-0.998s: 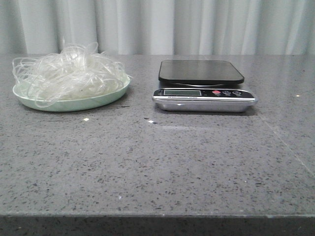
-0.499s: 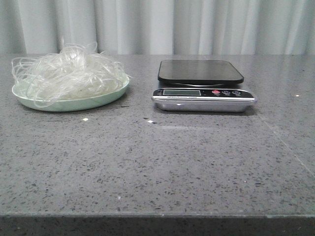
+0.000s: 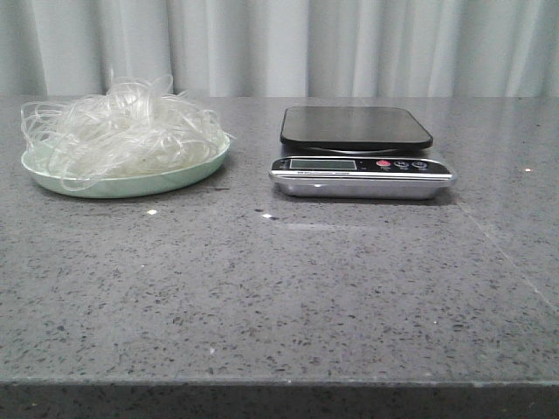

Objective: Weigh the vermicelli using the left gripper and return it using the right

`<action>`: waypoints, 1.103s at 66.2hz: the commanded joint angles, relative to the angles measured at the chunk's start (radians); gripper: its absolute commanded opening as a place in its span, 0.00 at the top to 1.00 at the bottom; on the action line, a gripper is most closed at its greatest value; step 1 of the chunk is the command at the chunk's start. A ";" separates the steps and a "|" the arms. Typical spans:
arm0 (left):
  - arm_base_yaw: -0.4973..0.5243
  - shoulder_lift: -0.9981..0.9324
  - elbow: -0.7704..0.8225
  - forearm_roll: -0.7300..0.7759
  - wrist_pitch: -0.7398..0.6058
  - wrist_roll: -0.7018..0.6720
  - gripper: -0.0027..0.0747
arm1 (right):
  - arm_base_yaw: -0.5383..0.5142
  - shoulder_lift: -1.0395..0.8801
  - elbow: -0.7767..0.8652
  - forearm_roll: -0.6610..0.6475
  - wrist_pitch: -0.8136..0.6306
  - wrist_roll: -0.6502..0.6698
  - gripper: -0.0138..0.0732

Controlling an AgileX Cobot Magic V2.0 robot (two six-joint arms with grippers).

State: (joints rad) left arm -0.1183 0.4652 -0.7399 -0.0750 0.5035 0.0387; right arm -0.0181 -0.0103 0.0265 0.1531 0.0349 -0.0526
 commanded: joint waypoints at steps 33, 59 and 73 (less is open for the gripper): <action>-0.156 0.840 -0.509 -0.030 0.263 0.041 0.20 | 0.002 -0.017 -0.007 -0.001 -0.074 0.001 0.64; -0.207 1.109 -0.661 -0.043 0.325 0.045 0.20 | 0.002 -0.017 -0.007 -0.001 -0.074 0.001 0.64; -0.217 1.195 -0.696 -0.041 0.383 0.045 0.20 | 0.002 -0.017 -0.007 -0.001 -0.074 0.001 0.64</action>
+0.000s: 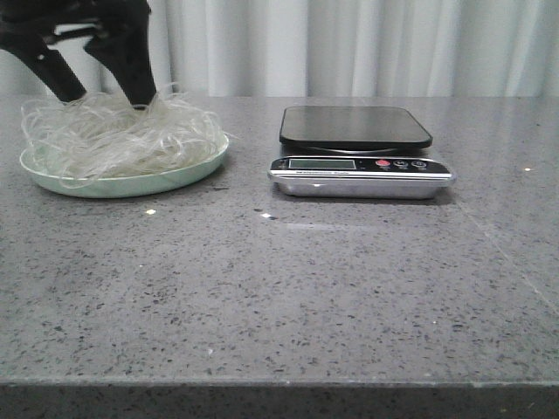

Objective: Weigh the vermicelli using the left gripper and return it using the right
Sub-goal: 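Lower the left gripper into the vermicelli pile and close on it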

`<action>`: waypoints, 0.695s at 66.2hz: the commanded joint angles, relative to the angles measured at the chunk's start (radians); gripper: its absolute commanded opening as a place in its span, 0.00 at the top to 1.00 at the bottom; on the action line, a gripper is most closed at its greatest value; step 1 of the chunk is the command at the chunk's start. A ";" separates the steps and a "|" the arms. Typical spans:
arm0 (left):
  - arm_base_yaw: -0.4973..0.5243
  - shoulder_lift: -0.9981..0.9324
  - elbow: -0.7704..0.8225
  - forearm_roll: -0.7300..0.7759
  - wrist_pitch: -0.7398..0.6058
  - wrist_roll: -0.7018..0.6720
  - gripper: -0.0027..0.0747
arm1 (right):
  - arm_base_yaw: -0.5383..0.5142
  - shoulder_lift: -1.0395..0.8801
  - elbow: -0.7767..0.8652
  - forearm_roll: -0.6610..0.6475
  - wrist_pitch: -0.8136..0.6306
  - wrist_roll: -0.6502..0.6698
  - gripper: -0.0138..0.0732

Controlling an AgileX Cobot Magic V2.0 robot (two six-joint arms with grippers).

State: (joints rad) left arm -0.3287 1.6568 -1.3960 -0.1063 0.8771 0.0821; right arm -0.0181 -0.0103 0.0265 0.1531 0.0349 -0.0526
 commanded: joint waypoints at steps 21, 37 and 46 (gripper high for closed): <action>-0.007 0.058 -0.044 -0.007 0.073 0.001 0.51 | 0.002 -0.017 -0.007 -0.001 -0.074 0.001 0.64; -0.007 0.058 -0.158 -0.007 0.134 0.001 0.78 | 0.002 -0.017 -0.007 -0.001 -0.074 0.001 0.64; -0.013 0.054 -0.306 -0.055 0.188 0.001 0.80 | 0.002 -0.017 -0.007 -0.001 -0.074 0.001 0.64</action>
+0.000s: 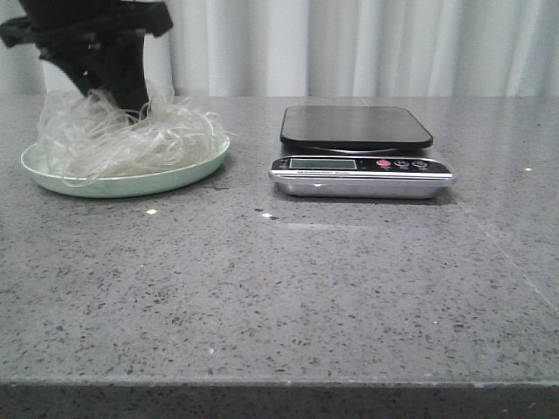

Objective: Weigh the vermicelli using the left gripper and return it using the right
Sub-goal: 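Lower the left gripper into the vermicelli pile and close on it, then lift the vermicelli with the left gripper and carry it onto the scale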

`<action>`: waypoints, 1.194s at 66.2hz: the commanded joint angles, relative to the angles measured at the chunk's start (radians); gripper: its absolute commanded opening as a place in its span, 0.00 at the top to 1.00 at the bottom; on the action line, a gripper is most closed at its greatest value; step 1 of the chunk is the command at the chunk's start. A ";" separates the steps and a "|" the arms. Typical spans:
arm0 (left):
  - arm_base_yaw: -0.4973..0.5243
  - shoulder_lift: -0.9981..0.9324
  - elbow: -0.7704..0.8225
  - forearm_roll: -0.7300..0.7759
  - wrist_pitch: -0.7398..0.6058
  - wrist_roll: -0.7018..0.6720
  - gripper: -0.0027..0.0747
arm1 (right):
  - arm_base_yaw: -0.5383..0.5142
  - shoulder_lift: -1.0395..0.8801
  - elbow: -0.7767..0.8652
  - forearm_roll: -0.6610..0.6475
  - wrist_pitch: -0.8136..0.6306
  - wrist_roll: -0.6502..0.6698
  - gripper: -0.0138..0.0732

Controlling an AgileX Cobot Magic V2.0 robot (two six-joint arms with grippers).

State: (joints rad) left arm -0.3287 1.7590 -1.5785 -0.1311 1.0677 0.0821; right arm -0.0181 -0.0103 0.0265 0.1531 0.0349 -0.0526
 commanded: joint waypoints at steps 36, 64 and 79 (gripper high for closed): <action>-0.225 -0.004 -0.428 -0.091 -0.174 0.001 0.80 | 0.002 -0.017 -0.007 -0.001 -0.074 0.001 0.64; -0.255 0.209 -0.428 -0.241 -0.211 -0.002 0.76 | 0.002 -0.017 -0.007 -0.001 -0.074 0.001 0.64; -0.255 0.220 -0.433 -0.268 -0.221 -0.002 0.39 | 0.002 -0.017 -0.007 -0.001 -0.074 0.001 0.64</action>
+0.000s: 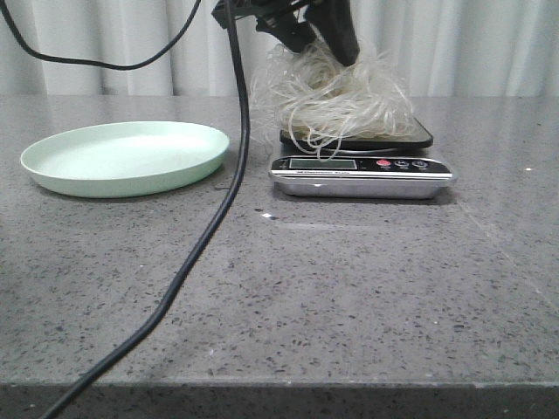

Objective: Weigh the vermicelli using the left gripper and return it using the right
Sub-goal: 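Lift the vermicelli with the left gripper and carry it onto the scale, then open the left gripper to release the vermicelli on the scale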

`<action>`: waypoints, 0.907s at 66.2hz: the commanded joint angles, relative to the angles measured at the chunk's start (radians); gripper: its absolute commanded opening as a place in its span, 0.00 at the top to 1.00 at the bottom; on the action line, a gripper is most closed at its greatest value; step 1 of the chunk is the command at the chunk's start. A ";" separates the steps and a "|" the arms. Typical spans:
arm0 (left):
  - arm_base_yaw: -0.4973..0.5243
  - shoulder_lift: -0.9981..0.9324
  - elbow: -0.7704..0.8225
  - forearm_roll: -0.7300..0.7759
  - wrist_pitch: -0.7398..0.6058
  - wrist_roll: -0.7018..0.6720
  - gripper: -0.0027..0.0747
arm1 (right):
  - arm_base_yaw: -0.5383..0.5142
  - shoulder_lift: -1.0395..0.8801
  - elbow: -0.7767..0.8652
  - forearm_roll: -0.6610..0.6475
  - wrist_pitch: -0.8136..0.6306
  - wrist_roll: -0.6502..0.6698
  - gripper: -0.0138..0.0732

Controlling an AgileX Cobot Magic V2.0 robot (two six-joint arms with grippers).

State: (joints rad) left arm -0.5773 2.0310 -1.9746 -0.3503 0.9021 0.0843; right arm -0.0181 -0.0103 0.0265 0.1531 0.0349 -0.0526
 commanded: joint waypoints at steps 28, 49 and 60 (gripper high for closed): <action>0.059 -0.113 -0.244 0.050 0.180 -0.005 0.38 | 0.002 -0.017 -0.007 -0.001 -0.074 0.001 0.64; 0.144 -0.309 -0.206 0.113 0.220 -0.005 0.61 | 0.002 -0.017 -0.007 -0.001 -0.074 0.001 0.64; 0.150 -0.454 -0.044 0.178 0.203 -0.001 0.66 | 0.002 -0.017 -0.007 -0.001 -0.074 0.001 0.64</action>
State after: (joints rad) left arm -0.4301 1.6999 -2.0886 -0.1915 1.1645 0.0843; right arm -0.0181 -0.0103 0.0265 0.1531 0.0349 -0.0526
